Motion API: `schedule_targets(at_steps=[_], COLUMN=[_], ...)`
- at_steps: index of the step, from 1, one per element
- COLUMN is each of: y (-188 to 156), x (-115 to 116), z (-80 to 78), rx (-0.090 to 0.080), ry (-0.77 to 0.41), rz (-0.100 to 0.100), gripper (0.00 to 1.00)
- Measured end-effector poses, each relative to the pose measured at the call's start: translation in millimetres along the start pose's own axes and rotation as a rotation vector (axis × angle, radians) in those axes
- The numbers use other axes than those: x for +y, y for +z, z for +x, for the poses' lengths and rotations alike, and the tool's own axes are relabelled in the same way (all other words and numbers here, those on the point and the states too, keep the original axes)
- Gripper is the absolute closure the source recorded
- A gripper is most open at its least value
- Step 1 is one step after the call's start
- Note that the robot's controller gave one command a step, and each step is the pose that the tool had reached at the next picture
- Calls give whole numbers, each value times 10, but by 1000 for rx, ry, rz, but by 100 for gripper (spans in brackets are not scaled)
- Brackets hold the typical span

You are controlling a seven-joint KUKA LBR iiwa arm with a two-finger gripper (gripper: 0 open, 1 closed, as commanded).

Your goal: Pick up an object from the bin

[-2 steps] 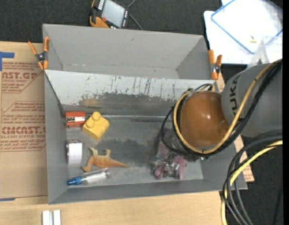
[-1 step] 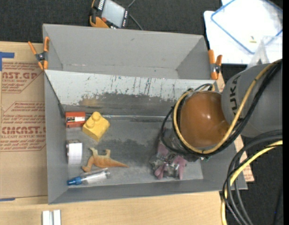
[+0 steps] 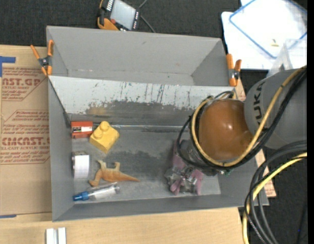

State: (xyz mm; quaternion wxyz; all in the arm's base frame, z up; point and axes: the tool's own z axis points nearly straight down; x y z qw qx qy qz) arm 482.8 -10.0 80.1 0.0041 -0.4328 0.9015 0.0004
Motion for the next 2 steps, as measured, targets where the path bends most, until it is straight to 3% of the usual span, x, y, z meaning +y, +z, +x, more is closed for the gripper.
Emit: schedule_targets(at_steps=[1, 2], y=[-1008, -1090], x=[132, 116], z=[-266, -230], rx=[-2, 4], ry=[-49, -48], rz=[1, -9], gripper=[100, 100])
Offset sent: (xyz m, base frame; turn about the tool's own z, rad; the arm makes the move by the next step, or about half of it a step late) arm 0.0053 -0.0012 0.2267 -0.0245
